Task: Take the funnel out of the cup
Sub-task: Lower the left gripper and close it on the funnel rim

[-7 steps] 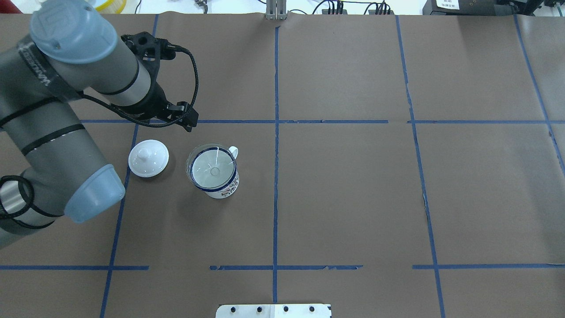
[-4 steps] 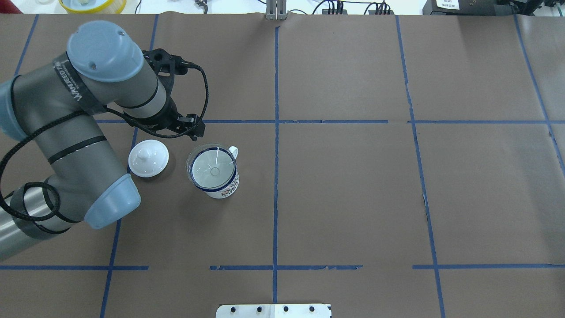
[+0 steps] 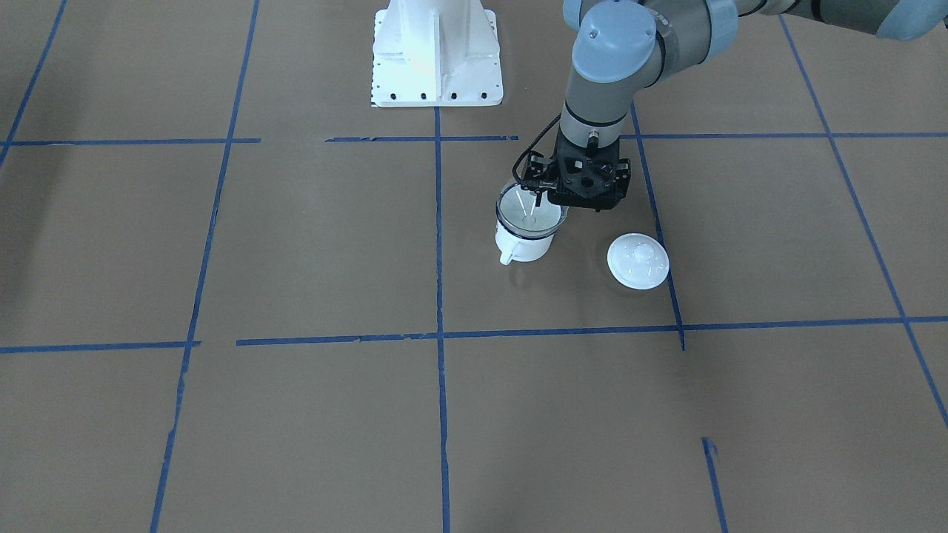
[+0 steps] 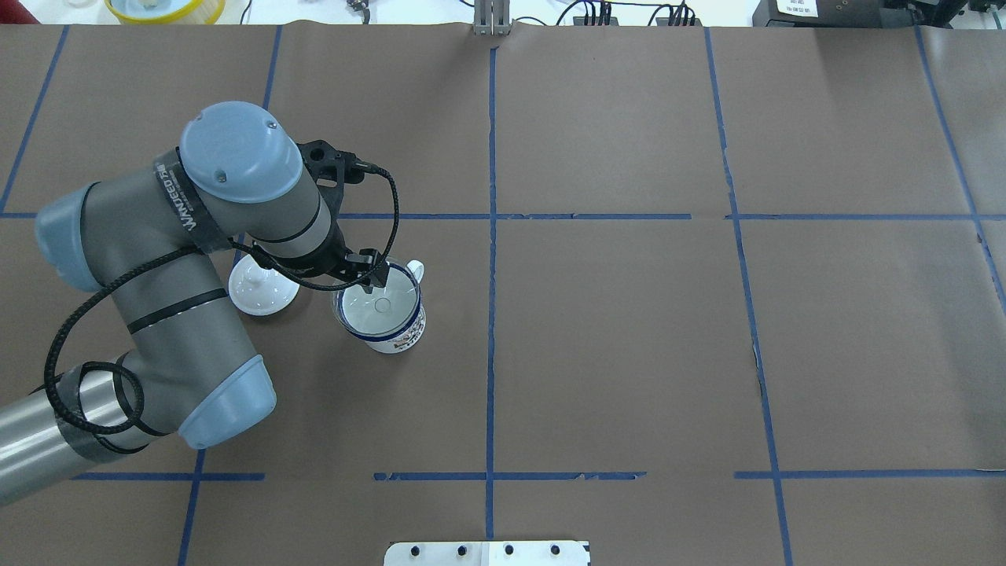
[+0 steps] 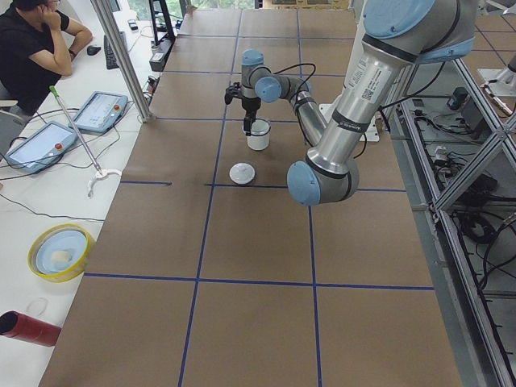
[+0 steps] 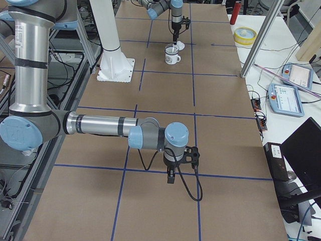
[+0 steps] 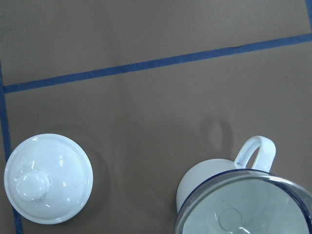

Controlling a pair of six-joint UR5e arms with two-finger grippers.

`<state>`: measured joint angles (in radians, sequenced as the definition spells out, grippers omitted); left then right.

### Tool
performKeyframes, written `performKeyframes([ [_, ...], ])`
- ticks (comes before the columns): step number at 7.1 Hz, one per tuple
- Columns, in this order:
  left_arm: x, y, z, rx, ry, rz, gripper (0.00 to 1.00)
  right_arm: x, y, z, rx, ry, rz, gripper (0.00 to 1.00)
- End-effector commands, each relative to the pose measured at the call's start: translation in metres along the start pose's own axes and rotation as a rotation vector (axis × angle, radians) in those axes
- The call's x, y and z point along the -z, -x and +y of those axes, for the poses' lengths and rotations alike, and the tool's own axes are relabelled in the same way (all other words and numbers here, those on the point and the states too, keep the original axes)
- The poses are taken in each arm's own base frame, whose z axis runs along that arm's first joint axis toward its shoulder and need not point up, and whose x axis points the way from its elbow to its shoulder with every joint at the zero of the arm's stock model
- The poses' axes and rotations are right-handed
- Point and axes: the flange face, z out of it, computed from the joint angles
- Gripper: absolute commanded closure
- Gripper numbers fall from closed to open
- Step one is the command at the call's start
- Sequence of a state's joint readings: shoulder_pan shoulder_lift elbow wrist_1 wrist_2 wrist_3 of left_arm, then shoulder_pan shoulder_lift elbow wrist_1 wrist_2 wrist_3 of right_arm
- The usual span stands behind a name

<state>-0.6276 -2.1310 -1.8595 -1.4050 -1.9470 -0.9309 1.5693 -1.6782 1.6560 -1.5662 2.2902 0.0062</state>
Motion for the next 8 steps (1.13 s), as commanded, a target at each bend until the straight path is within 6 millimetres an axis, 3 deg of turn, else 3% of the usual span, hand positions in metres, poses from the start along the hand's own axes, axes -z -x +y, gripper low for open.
performKeyframes([
  [1, -0.0103, -0.0021, 0.0027, -0.002, 0.014, -0.006, 0.25, 0.0002, 0.0002, 0.0000, 0.000, -0.001, 0.000, 0.00],
  [4, -0.0172, -0.0010, 0.0001, -0.012, 0.013, -0.004, 0.62, 0.0002, 0.0002, 0.0000, 0.000, 0.000, 0.000, 0.00],
  [8, -0.0164, -0.0015, 0.0004, -0.017, 0.012, -0.001, 0.82, 0.0002, 0.0002, 0.0000, 0.000, -0.001, 0.000, 0.00],
])
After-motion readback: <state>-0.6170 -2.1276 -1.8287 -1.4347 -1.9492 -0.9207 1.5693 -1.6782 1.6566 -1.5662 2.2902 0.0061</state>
